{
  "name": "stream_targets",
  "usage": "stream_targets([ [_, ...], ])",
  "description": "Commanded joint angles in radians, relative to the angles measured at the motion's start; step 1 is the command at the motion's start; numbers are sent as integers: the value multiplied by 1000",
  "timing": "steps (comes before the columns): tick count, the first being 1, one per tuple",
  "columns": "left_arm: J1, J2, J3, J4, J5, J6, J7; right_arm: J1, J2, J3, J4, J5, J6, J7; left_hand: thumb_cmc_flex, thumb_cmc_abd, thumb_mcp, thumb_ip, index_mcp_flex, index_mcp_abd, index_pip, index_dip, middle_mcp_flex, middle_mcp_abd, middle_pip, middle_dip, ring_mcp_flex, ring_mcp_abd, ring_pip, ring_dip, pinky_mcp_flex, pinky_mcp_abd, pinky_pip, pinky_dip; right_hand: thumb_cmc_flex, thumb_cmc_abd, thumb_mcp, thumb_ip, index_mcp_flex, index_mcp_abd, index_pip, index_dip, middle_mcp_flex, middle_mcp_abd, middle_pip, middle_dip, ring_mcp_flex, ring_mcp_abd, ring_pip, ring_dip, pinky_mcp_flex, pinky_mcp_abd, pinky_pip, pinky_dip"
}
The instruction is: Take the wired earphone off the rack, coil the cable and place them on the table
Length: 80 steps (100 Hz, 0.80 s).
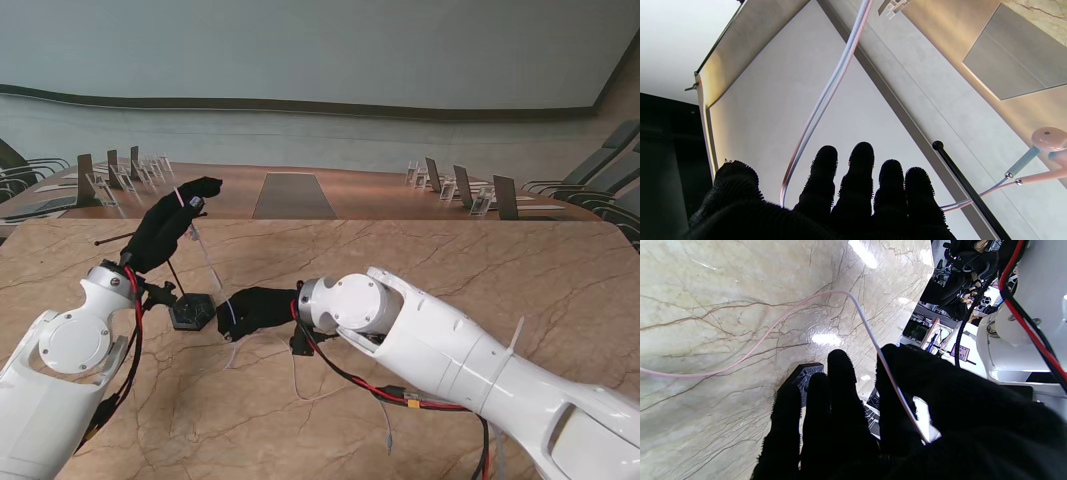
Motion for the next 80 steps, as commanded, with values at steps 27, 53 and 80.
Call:
stream_targets([
  [27,-52,-2,22,34,-4,2,-13,8,-8,3,19,3,-2,3,-27,-3,-17,-16,16,-2,-17,-8,-22,-18,-37,-19,-26,-43,-25,-13,-15,-53,-40,-32,62,21,119,82,137,-99,165,82,27,32,23,6,27,-12,26,-8,9,-44,45,-22],
  [53,-82,-1,27,54,9,-5,-14,4,-4,10,21,0,3,5,-35,-8,-17,-16,23,-1,-19,-10,-18,-21,-39,-22,-30,-52,-32,-15,-13,-54,-84,-53,62,20,121,83,138,-99,164,83,29,34,25,6,26,-10,27,-7,7,-44,47,-25],
  [80,-105,-1,23,75,10,-4,-20,5,-3,11,21,-1,2,4,-31,-11,-16,-16,28,1,-22,-13,-24,-26,-40,-23,-47,-68,-38,-20,-6,-70,-144,-64,62,19,121,83,138,-99,164,84,29,36,26,6,26,-9,27,-7,5,-48,47,-31],
])
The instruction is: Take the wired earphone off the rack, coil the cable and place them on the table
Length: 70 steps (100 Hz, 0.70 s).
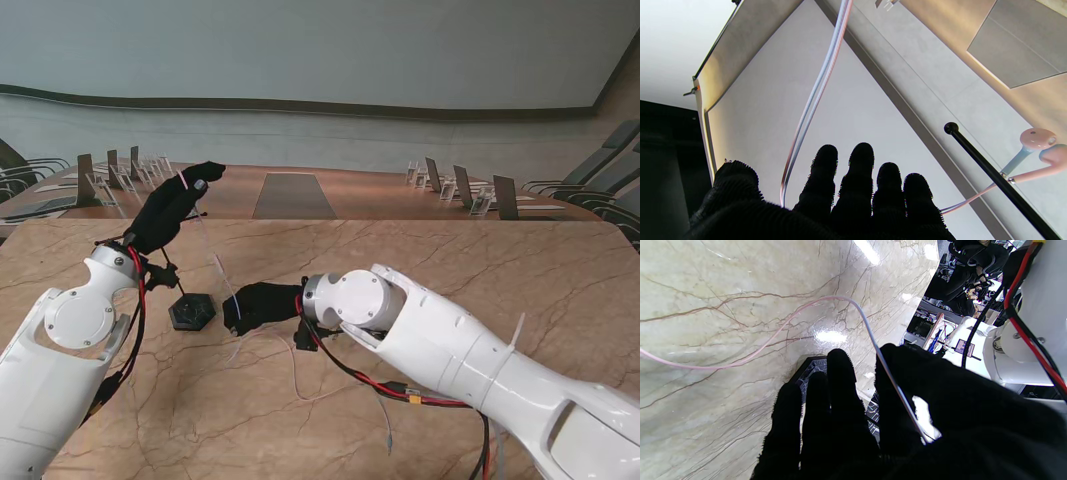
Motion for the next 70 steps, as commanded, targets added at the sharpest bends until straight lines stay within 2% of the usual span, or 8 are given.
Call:
stream_targets([
  [1,-3,0,-5,-1,-3,-1,-5,-2,-1,0,-6,-3,2,1,-31,-10,-16,-17,17,-1,-22,-11,-23,-24,-28,-11,-27,-37,-15,-15,-6,-48,-18,-8,62,36,102,82,128,-109,164,84,19,32,24,6,19,-16,19,-7,-5,-40,40,-18],
  [25,-5,9,-14,-29,-8,-9,-39,-2,1,4,-10,-7,3,-3,-37,-9,-17,-17,19,-2,-24,-12,-19,-26,-29,-12,-24,-36,-12,-16,-5,-45,-11,3,62,37,101,83,128,-109,164,84,19,33,25,6,19,-17,19,-7,-6,-41,41,-22],
  [70,2,15,-26,-83,-6,-15,-55,-16,20,21,-45,-19,-1,-1,-36,-12,-16,-17,31,0,-26,-12,-9,-24,-31,-13,-16,-33,-9,-19,-4,-40,13,12,60,32,104,84,128,-109,165,83,21,33,25,6,21,-19,18,-7,-5,-44,43,-28],
])
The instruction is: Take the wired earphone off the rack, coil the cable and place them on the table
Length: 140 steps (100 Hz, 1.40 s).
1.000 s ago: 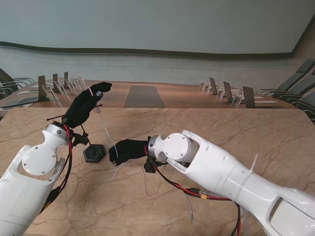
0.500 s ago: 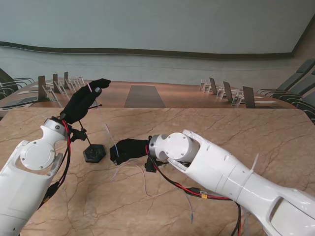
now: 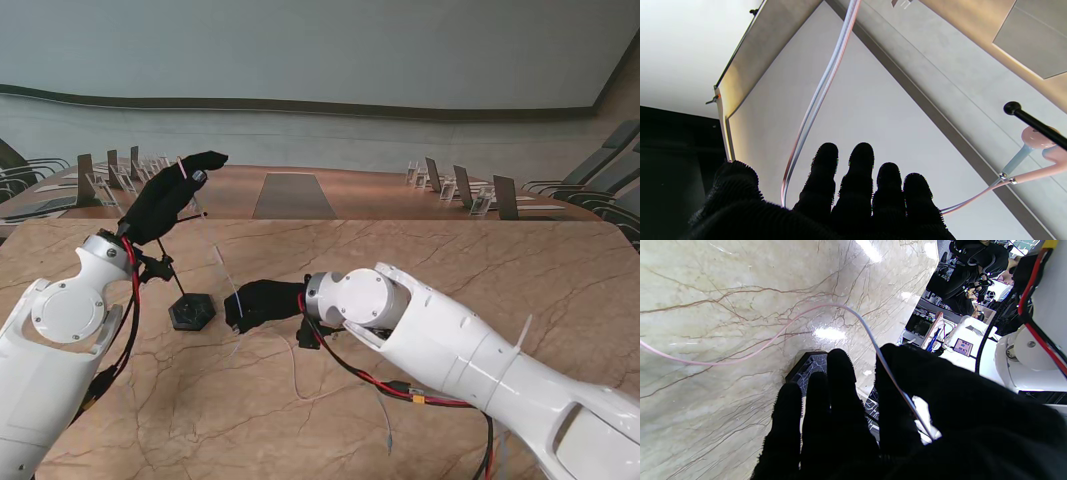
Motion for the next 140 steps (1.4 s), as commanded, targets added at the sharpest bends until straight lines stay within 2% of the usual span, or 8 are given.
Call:
stream_targets([
  [1,1,2,-3,-17,0,-6,-5,-6,2,2,-12,-3,-2,0,-36,-11,-16,-17,7,0,-27,-12,-10,-23,-31,-13,-17,-34,-9,-11,-4,-40,13,12,60,33,103,84,128,-110,165,83,21,32,25,6,21,-19,18,-7,-5,-43,41,-17],
  [32,-8,6,3,-42,-11,-7,-25,-13,11,12,-25,-10,-9,-1,-36,-12,-16,-17,13,0,-27,-12,-9,-23,-32,-14,-18,-36,-7,-13,-6,-37,20,10,58,32,106,84,130,-112,163,81,22,33,25,6,21,-19,16,-8,-7,-45,40,-21],
  [76,38,10,19,-139,16,20,-27,-78,52,61,-95,-49,5,-1,-37,-13,-16,-17,24,1,-29,-11,-4,-24,-31,-15,-13,-38,-5,-16,-6,-31,33,10,58,32,107,84,130,-112,163,81,21,36,27,7,20,-17,16,-7,-7,-46,42,-24],
  [105,64,13,68,-199,35,54,-37,-159,87,126,-157,-98,22,-11,-37,-11,-16,-17,23,-3,-29,-9,-1,-28,-30,-14,-10,-37,-3,-16,-8,-29,44,14,56,33,100,81,122,-118,153,76,16,38,28,8,16,-15,17,-7,-9,-46,43,-25],
  [140,97,9,150,-245,63,118,-21,-291,135,242,-238,-183,42,-9,-37,-11,-16,-17,21,-4,-28,-8,-3,-25,-29,-14,-11,-38,-1,-17,-9,-29,43,11,69,63,47,62,71,-145,131,44,-13,34,31,10,2,-14,13,-9,-16,-48,41,-27],
])
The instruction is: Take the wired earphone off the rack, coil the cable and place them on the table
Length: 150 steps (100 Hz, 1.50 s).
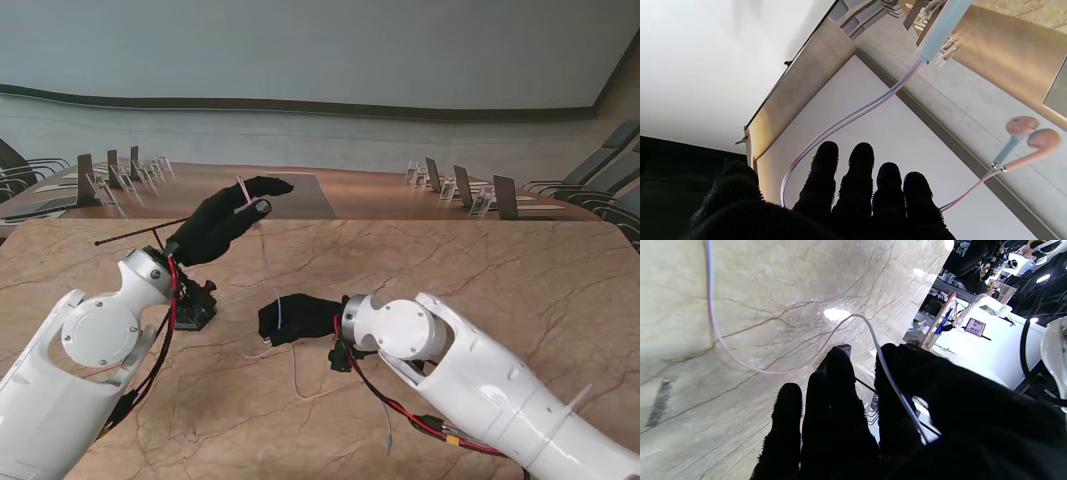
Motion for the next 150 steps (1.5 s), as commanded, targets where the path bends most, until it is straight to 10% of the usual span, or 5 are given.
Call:
stream_targets([
  [1,20,-10,16,-18,9,11,1,-26,16,7,-12,-10,4,0,-36,-12,-16,-17,3,-4,-28,-9,-4,-25,-28,-7,-11,-38,-1,-14,-9,-29,18,8,70,65,45,61,70,-146,133,42,-14,27,22,10,1,-15,13,-8,-16,-47,37,-15],
  [64,47,-16,149,-54,34,82,22,-229,61,194,-124,-153,23,1,-38,-9,-17,-17,-7,-10,-25,-8,-12,-29,-27,-8,-20,-45,-3,-16,-11,-27,9,1,5,137,-322,-58,-379,-118,-2,-391,-318,-36,-25,3,-112,-26,-27,-18,-70,-66,-46,-16],
  [80,26,-18,192,-41,24,99,20,-273,65,244,-143,-183,8,-8,-38,-8,-16,-17,-9,-15,-24,-8,-18,-31,-28,-8,-23,-47,-4,-16,-11,-28,6,0,-72,206,-424,-28,-494,-96,-177,-278,-424,-62,-37,-18,-150,-43,-66,-22,-82,-75,-90,1],
  [150,-121,-53,362,89,-41,171,48,-375,71,429,-194,-232,-67,-30,29,27,-22,-28,0,-48,14,9,-21,-64,-10,-9,-30,-77,10,-17,-7,-42,2,-1,-185,164,-581,-107,-595,-76,-413,-396,-501,-99,-150,-73,-194,-97,-180,-69,-104,-100,-210,-2],
])
